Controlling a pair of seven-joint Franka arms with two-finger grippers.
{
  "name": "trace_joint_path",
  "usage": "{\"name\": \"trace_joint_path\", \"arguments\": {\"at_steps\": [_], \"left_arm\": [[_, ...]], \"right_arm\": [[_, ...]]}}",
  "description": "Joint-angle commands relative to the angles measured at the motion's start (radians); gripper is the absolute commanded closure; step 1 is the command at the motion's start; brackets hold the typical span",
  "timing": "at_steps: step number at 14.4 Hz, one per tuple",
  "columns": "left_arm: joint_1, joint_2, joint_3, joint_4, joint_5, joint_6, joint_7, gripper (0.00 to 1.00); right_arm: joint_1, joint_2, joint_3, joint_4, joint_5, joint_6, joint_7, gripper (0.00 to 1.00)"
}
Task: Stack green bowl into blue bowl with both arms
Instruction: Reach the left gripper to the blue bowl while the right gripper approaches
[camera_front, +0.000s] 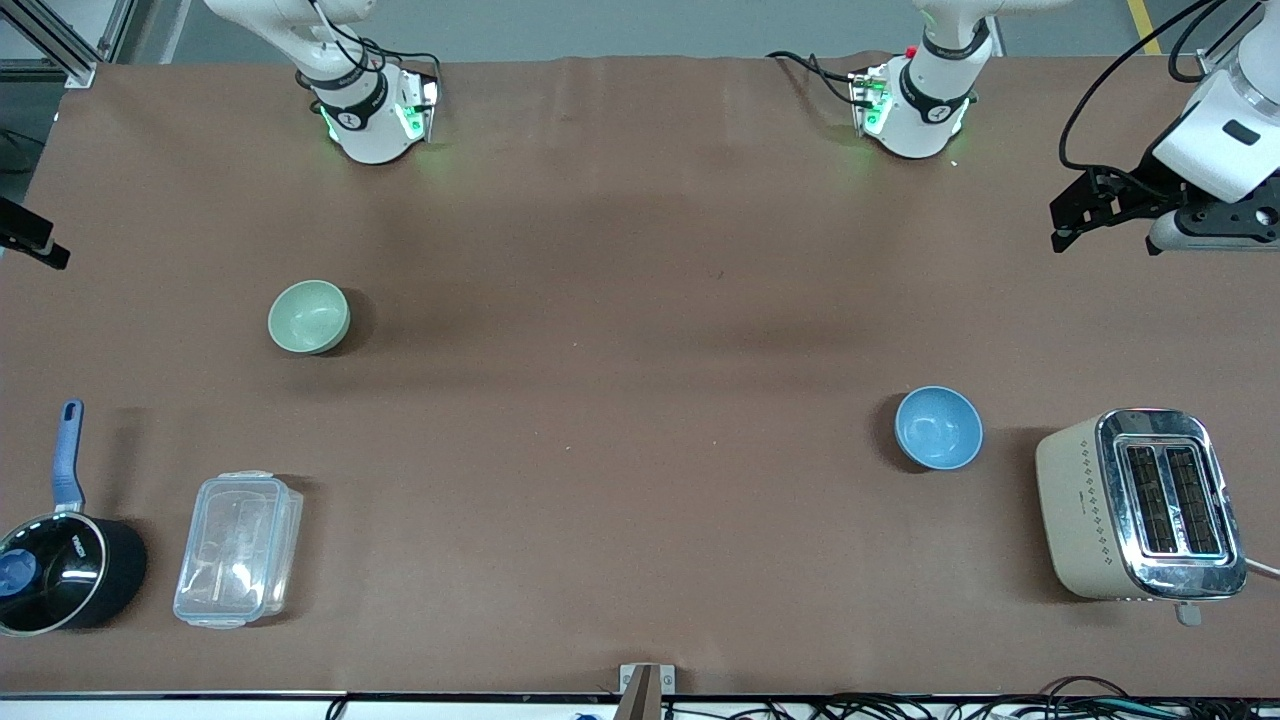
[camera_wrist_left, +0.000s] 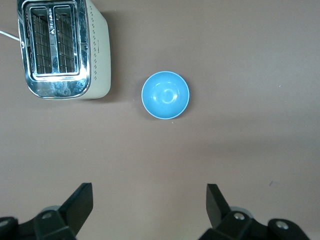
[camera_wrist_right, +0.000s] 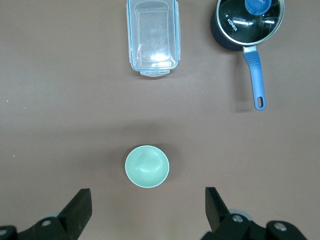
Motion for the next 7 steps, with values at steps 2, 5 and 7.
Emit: {"name": "trace_joint_path", "arguments": {"at_steps": [2, 5, 7], "left_arm": [[0.008, 0.010, -0.003, 0.025, 0.020, -0.029, 0.002, 0.00], [0.005, 0.067, 0.000, 0.063, 0.021, -0.029, -0.001, 0.00], [0.005, 0.117, -0.002, 0.030, 0.023, -0.023, 0.002, 0.00]], "right_arm": [[-0.005, 0.012, 0.008, 0.013, -0.018, 0.005, 0.008, 0.00], [-0.005, 0.012, 0.008, 0.013, -0.018, 0.009, 0.008, 0.00], [-0.003, 0.012, 0.008, 0.011, -0.018, 0.009, 0.009, 0.00]]}}
